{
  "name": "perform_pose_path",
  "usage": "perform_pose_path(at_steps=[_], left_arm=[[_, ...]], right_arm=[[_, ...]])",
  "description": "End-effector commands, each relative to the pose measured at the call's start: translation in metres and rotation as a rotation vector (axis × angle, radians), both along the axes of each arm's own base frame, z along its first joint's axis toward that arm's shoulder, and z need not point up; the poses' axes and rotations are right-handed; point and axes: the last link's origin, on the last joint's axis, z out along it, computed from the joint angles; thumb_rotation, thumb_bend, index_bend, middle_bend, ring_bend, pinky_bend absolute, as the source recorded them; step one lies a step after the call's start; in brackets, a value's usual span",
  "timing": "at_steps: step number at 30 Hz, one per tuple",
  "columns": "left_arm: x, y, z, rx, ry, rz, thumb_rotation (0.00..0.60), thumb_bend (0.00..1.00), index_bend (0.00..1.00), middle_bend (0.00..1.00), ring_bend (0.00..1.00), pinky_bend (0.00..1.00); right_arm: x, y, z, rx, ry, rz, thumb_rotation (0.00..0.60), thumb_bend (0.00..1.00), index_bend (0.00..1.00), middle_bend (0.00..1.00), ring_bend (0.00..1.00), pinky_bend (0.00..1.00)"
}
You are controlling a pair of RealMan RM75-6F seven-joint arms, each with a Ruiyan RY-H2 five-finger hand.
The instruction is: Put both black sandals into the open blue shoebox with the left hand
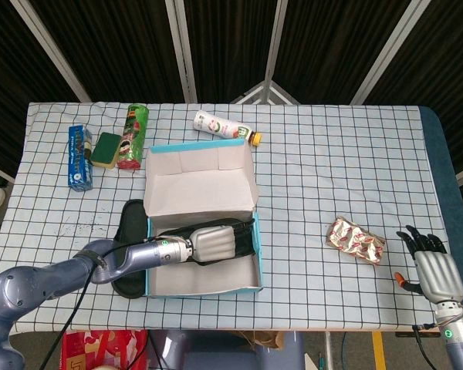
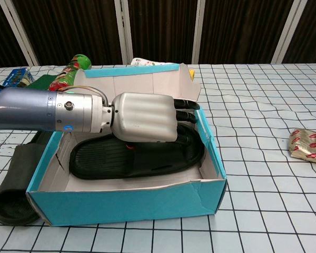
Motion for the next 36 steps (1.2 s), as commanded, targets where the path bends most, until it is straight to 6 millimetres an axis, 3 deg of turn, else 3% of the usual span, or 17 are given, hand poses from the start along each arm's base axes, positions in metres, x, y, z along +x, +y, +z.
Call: perform_pose_path(at_steps=[1,6,13,30,36], left_arm=[[-0.001,0.001,0.002,0.001,0.015,0.012,0.600,0.26,0.24,0.36,0.06,0.06],[-0.004,0.002,0.006,0.019,0.055,0.009,0.600,0.26,0.17,0.24,0.00,0.03],[-0.005,0.002,0.009,0.046,0.090,0.002,0.600,0.25,0.10,0.05,0.00,0.00],[0.001,-0.001,0.033,0.108,0.110,0.015,0.600,0.21,0.06,0.00,0.00,0.00],[0.008,-0.003,0.056,0.140,0.087,-0.018,0.600,0.21,0.06,0.04,0.00,0.00]], right_arm=[[0.000,0.000,0.000,0.000,-0.001,-0.001,0.600,0.29,0.16,0.08,0.16,0.10],[0.000,0.000,0.000,0.003,-0.001,0.000,0.600,0.29,0.16,0.08,0.16,0.10],[0.000,-0.001,-0.001,0.004,0.000,-0.006,0.600,0.29,0.16,0.08,0.16,0.10],[0.000,0.000,-0.001,0.011,-0.002,-0.010,0.600,0.29,0.16,0.08,0.16,0.10],[-0.001,-0.001,-0.001,0.013,-0.002,-0.016,0.600,0.29,0.16,0.08,0.16,0.10]])
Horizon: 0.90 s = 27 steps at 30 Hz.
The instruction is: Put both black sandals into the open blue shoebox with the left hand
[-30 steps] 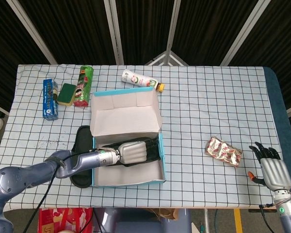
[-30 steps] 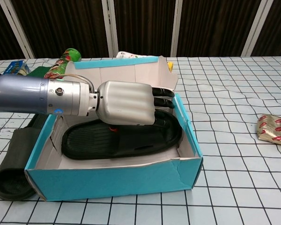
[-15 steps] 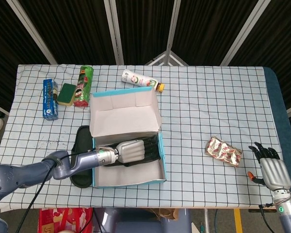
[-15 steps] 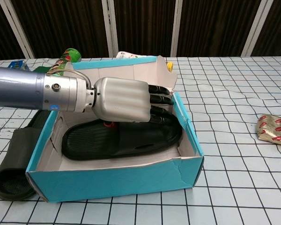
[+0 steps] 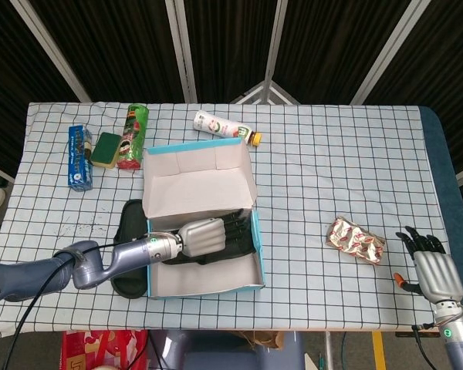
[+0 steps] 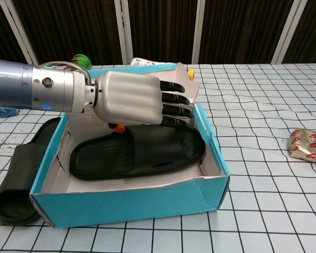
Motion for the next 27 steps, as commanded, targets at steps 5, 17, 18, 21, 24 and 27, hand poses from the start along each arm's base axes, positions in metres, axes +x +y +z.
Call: perform_pose_path(at_steps=[5,17,18,21,24,27], left_arm=[[0.003,0.003,0.054,0.080,-0.084,-0.023,0.600,0.21,0.07,0.11,0.00,0.00],[-0.068,-0.027,0.149,0.137,-0.455,0.507,0.600,0.22,0.15,0.28,0.00,0.00],[-0.075,-0.037,0.152,0.132,-0.474,0.553,0.600,0.22,0.14,0.28,0.00,0.00],[-0.098,-0.067,0.161,0.131,-0.548,0.663,0.600,0.22,0.14,0.29,0.00,0.00],[-0.126,-0.099,0.168,0.173,-0.655,0.767,0.600,0.20,0.12,0.28,0.00,0.00],[-0.151,-0.124,0.170,0.203,-0.752,0.885,0.600,0.18,0.11,0.26,0.00,0.00]], right_arm=[[0.000,0.000,0.001,-0.002,-0.002,-0.002,0.600,0.29,0.16,0.08,0.16,0.10],[0.003,0.002,0.002,-0.004,-0.008,0.004,0.600,0.29,0.16,0.08,0.16,0.10],[0.003,0.002,0.002,-0.005,-0.008,0.004,0.600,0.29,0.16,0.08,0.16,0.10],[0.003,0.002,0.002,-0.005,-0.010,0.004,0.600,0.29,0.16,0.08,0.16,0.10],[0.003,0.002,0.002,-0.003,-0.011,0.004,0.600,0.29,0.16,0.08,0.16,0.10],[0.003,0.003,0.002,0.000,-0.013,0.005,0.600,0.29,0.16,0.08,0.16,0.10]])
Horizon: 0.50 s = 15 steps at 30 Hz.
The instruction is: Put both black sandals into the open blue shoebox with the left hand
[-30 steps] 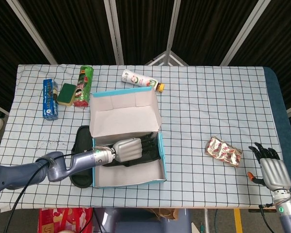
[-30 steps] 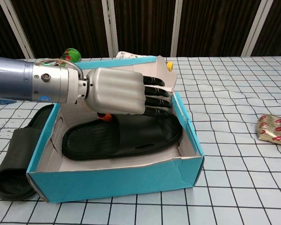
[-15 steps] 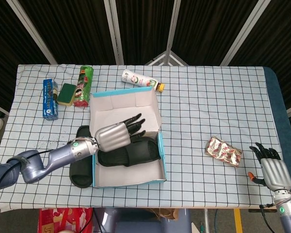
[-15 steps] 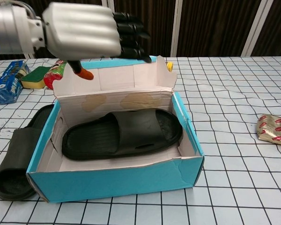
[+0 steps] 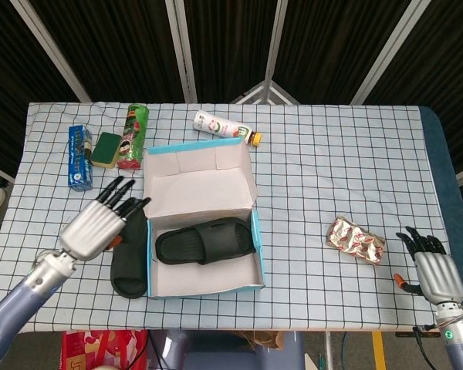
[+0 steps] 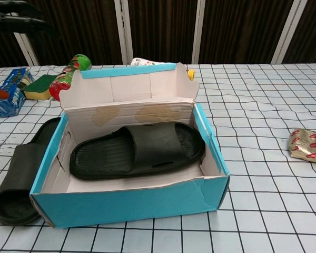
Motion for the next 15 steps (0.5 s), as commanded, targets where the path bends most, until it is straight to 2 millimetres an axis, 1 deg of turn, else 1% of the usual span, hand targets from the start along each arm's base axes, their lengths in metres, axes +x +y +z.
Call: perform_pose_path(at_steps=[1,4,6,11,15], left_arm=[[-0.041,-0.048,0.009,0.048,-0.177,0.210,0.600,0.17,0.11,0.26,0.00,0.00],[-0.059,-0.065,0.006,0.088,-0.213,0.248,0.600,0.16,0.11,0.25,0.00,0.00],[-0.068,-0.074,0.000,0.100,-0.231,0.261,0.600,0.15,0.10,0.23,0.00,0.00],[-0.089,-0.096,-0.024,0.088,-0.245,0.326,0.600,0.15,0.07,0.12,0.00,0.00],[-0.098,-0.102,-0.047,0.050,-0.232,0.335,0.600,0.15,0.06,0.12,0.00,0.00]], right_arm=[[0.001,0.000,0.000,0.001,-0.001,0.002,0.600,0.29,0.16,0.08,0.16,0.10],[0.001,0.001,0.000,-0.001,-0.004,0.004,0.600,0.29,0.16,0.08,0.16,0.10],[0.001,0.001,0.000,-0.001,-0.005,0.004,0.600,0.29,0.16,0.08,0.16,0.10],[0.001,0.001,0.000,0.005,-0.009,0.007,0.600,0.29,0.16,0.08,0.16,0.10],[0.000,0.001,0.000,0.009,-0.013,0.002,0.600,0.29,0.16,0.08,0.16,0.10]])
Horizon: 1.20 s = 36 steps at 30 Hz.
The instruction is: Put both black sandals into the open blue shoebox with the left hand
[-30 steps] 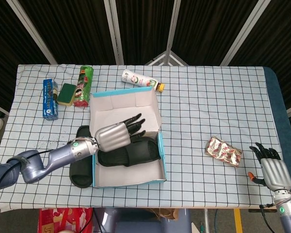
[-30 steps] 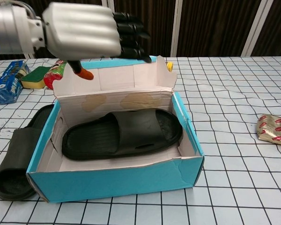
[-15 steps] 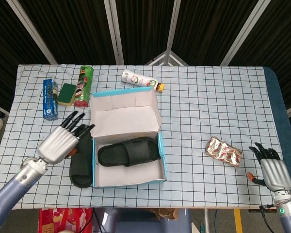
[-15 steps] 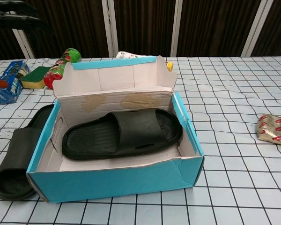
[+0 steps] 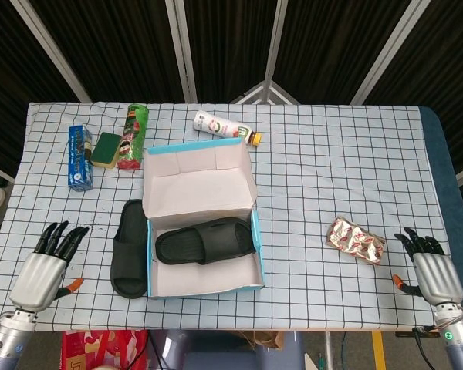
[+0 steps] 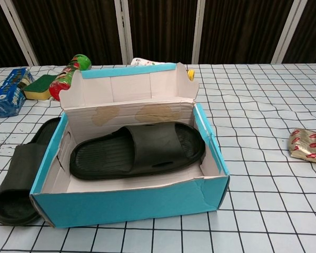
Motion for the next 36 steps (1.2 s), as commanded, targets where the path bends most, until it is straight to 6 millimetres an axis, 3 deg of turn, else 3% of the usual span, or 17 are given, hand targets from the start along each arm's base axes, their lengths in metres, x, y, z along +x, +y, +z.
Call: perform_pose_path(at_steps=[1,19,36], left_arm=[[-0.007,-0.007,-0.023,-0.044,-0.006,0.007,0.600,0.15,0.06,0.12,0.00,0.00],[-0.003,0.016,-0.073,-0.105,0.057,-0.070,0.600,0.15,0.05,0.14,0.00,0.00],[-0.008,0.011,-0.089,-0.070,0.096,-0.107,0.600,0.15,0.05,0.18,0.00,0.00]], right_arm=[[0.000,0.000,0.001,0.000,-0.003,-0.002,0.600,0.29,0.16,0.08,0.16,0.10],[-0.003,0.001,0.003,-0.006,-0.005,-0.007,0.600,0.29,0.16,0.08,0.16,0.10],[-0.002,0.001,0.003,0.004,-0.017,-0.008,0.600,0.29,0.16,0.08,0.16,0.09]])
